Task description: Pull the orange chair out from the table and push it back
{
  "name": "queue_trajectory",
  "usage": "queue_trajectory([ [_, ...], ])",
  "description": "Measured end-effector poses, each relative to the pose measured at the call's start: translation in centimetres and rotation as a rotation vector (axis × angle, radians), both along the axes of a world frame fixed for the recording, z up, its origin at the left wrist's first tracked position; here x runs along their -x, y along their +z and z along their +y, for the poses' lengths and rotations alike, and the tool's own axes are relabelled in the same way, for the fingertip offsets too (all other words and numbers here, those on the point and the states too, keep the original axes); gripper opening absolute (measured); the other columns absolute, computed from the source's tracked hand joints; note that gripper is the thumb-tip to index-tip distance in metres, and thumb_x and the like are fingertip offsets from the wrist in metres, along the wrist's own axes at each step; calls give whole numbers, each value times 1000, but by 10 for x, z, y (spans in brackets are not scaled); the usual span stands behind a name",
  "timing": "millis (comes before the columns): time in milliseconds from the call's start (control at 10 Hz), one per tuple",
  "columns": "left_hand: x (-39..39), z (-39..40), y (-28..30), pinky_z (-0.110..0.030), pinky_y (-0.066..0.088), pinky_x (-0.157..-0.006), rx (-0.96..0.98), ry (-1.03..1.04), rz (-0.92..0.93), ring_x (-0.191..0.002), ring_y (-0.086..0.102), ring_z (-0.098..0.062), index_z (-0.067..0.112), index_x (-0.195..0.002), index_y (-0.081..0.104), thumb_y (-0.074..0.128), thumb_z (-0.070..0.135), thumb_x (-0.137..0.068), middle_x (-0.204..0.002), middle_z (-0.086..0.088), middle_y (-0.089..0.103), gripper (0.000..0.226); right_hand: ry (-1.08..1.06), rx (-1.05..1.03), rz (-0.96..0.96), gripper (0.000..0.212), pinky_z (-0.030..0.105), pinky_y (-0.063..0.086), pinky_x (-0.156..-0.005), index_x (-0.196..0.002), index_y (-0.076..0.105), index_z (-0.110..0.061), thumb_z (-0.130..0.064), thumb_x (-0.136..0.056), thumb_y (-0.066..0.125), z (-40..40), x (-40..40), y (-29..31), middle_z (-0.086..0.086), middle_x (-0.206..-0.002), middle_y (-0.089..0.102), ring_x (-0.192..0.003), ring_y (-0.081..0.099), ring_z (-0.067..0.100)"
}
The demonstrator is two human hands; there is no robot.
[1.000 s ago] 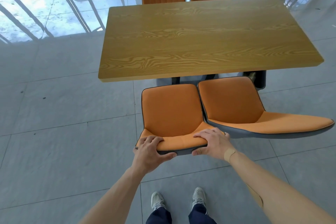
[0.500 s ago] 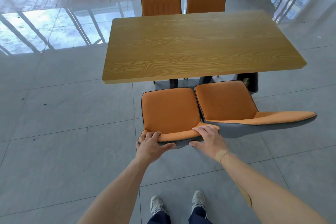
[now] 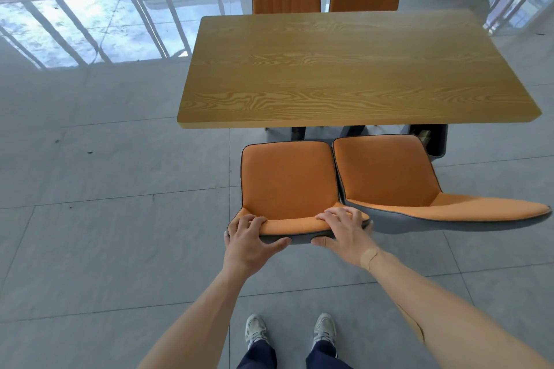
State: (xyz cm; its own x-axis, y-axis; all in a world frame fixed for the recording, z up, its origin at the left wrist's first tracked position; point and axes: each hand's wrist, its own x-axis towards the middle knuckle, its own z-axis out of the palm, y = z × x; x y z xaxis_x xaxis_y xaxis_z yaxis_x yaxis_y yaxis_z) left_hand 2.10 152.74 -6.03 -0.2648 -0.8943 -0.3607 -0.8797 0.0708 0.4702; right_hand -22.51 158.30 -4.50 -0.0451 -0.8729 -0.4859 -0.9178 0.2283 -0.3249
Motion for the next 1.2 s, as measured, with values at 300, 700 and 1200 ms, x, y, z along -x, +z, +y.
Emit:
queue_trajectory([
  [300,7,18,-1,-46,39,-107,73,91,56,-131,24,-18,31,-127,51,52,85,-64,-131,8,44,83,6,91,-65,63,58,27,-99,-133,40,-41,-76,-81,43,6,7,-9,-12,-138,40,-129,19,24],
  [700,-9,-4,-10,-44,36,-107,-3,24,79,-125,23,-16,46,-114,45,55,91,-58,-125,17,40,72,-20,82,-90,61,72,19,-103,-133,38,-46,-78,-81,43,4,-1,-15,-17,-138,33,-127,17,22],
  [1200,1,28,27,-49,22,-118,-69,19,-71,-147,5,-28,29,-149,26,51,70,-84,-158,-5,19,81,-206,150,-242,56,37,32,-112,-141,44,-30,-55,-91,50,87,36,44,-7,-153,36,-141,30,12],
])
